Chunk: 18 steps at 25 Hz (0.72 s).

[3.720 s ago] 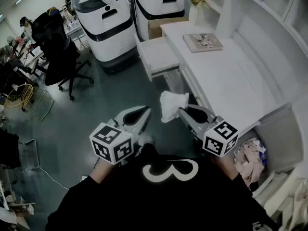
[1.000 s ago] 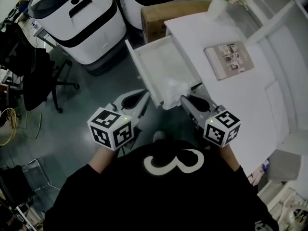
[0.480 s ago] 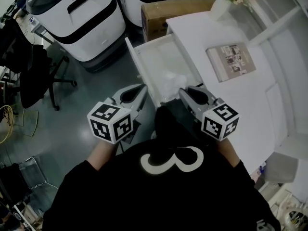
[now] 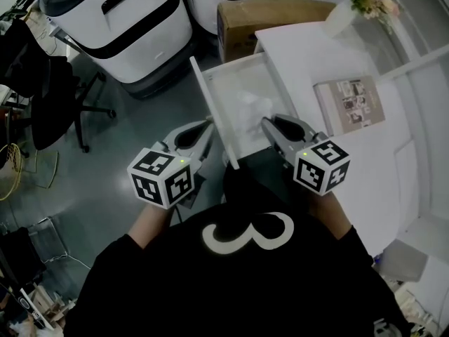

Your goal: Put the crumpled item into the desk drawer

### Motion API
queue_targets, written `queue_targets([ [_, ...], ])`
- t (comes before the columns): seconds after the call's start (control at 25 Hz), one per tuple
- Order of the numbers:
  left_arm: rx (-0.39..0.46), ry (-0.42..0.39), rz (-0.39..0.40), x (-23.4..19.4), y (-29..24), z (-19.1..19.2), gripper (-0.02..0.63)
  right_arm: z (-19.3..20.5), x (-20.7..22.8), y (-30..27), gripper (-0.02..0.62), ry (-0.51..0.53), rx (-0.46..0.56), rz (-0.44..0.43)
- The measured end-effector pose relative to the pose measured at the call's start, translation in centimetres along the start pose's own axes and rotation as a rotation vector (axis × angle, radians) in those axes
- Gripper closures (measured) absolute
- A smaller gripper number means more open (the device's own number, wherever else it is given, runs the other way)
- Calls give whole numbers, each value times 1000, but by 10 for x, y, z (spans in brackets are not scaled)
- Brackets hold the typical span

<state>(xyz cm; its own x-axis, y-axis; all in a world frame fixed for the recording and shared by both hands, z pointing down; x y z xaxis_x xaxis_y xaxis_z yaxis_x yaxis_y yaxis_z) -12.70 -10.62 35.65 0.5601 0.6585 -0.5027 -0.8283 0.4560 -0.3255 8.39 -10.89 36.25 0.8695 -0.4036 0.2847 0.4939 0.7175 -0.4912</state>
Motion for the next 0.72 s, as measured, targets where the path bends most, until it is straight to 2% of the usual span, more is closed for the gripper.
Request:
queue_targets([
  [0.28,-7,52,-35,-32,-21,-10,595,-13,22,-47,554,5,-53,-8],
  [0.72,-29,103,-73,-71,-43,-14,595,-4,49,-118,554,59,-153,9],
])
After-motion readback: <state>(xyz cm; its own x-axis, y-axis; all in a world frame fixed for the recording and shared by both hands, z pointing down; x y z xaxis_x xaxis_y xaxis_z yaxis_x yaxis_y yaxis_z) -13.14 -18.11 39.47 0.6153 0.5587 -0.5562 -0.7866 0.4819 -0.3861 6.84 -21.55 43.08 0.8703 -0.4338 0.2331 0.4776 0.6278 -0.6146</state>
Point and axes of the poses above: the fingertips, and each gripper's own axes: y backward along the fingers, x to its right, z out of its underside, the point moved 7 cm from there along y, backward along the fingers, and after that the axes turned 13 degrees about z, right-handed, at the moved point
